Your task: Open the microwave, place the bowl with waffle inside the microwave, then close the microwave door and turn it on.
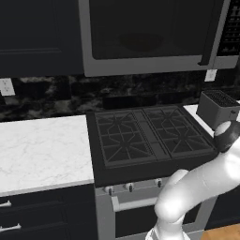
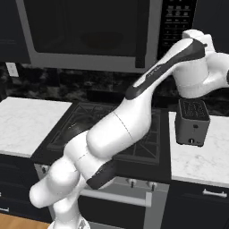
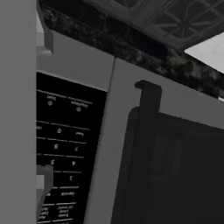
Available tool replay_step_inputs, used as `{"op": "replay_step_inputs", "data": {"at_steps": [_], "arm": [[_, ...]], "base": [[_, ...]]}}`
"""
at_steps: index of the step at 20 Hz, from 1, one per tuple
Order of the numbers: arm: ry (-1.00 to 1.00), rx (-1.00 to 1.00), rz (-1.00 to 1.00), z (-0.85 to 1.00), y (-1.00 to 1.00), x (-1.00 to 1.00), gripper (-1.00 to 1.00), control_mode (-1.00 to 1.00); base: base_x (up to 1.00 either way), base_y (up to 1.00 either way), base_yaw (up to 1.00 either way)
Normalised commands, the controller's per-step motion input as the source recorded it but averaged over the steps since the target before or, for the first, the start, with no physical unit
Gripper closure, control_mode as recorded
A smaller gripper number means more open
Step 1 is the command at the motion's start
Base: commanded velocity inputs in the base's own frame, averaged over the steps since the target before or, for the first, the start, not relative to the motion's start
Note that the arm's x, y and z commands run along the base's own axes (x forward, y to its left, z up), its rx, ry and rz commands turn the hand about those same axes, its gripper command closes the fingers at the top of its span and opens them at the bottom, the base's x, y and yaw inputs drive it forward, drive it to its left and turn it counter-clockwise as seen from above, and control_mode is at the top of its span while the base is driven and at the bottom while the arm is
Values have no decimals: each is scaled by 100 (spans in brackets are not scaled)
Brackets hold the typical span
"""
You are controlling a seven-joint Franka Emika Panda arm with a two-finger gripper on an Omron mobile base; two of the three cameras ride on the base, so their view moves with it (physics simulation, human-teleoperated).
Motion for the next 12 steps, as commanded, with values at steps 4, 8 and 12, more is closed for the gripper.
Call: {"op": "replay_step_inputs", "data": {"at_steps": [4, 8, 12], "arm": [[-74, -27, -41, -98, 37, -47, -100, -100], [-55, -9, -17, -91, 100, 23, -100, -100], [-17, -1, -4, -47, 82, 63, -100, -100]], "base": [[0, 0, 0], [0, 0, 0], [0, 0, 0]]}}
